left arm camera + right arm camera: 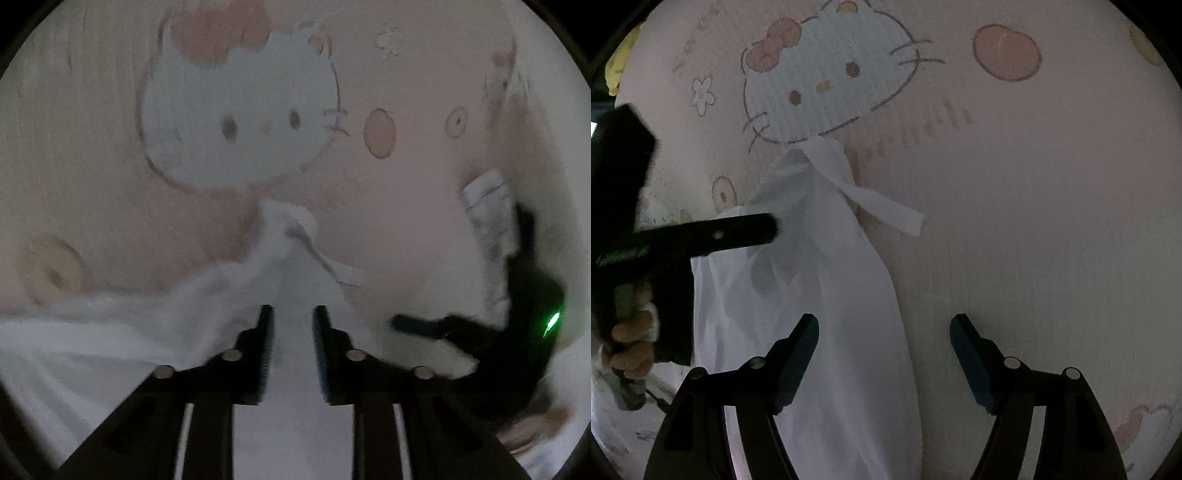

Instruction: Fold clothes

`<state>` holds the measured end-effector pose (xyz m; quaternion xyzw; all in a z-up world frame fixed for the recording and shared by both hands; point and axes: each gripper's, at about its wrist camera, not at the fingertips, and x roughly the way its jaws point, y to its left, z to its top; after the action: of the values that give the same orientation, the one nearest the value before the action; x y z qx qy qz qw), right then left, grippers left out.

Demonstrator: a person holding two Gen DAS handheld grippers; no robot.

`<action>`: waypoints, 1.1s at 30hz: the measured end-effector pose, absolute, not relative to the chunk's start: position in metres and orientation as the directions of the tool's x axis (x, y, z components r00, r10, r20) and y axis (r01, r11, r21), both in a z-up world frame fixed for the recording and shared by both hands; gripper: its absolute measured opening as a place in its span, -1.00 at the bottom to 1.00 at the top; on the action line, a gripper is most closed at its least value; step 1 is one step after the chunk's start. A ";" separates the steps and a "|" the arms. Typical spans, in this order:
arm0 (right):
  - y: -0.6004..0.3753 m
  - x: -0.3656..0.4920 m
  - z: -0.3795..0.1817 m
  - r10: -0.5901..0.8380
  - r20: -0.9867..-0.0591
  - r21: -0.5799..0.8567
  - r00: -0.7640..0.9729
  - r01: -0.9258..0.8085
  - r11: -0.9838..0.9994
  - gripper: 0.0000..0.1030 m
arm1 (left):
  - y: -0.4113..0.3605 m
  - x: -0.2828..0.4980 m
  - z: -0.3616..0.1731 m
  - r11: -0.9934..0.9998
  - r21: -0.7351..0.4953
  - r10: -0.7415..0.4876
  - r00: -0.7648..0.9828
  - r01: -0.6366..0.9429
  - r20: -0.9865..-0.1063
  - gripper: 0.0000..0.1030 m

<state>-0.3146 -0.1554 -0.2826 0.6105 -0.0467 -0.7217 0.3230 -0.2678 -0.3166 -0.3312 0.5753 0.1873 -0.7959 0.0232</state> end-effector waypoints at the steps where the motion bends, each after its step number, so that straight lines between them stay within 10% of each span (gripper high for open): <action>1: -0.157 -0.319 -0.283 -0.535 -0.844 0.477 -0.038 0.401 -0.782 0.42 | -0.320 -0.265 -0.328 -0.943 -0.227 0.137 -0.341 0.242 -0.930 -0.20; 9: -0.155 -0.363 -0.256 -0.615 -0.788 0.590 -0.019 0.261 -0.764 0.42 | -0.345 -0.256 -0.330 -0.963 -0.126 0.042 -0.329 0.238 -0.944 -0.05; 25: -0.253 -0.415 -0.241 -0.532 -0.847 0.450 -0.018 0.511 -0.733 0.41 | -0.343 -0.276 -0.348 -0.972 -0.105 0.035 -0.313 0.209 -0.949 -0.05; 33: -0.261 -0.395 -0.245 -0.409 -0.910 0.354 0.074 0.654 -0.668 -0.81 | -0.364 -0.249 -0.346 -0.951 -0.147 0.062 -0.299 0.273 -0.952 -0.05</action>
<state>-0.3951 -0.2606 -0.2452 0.6172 0.0994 -0.6733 0.3949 -0.2490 -0.3644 -0.3456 0.5885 0.1422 -0.7931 0.0666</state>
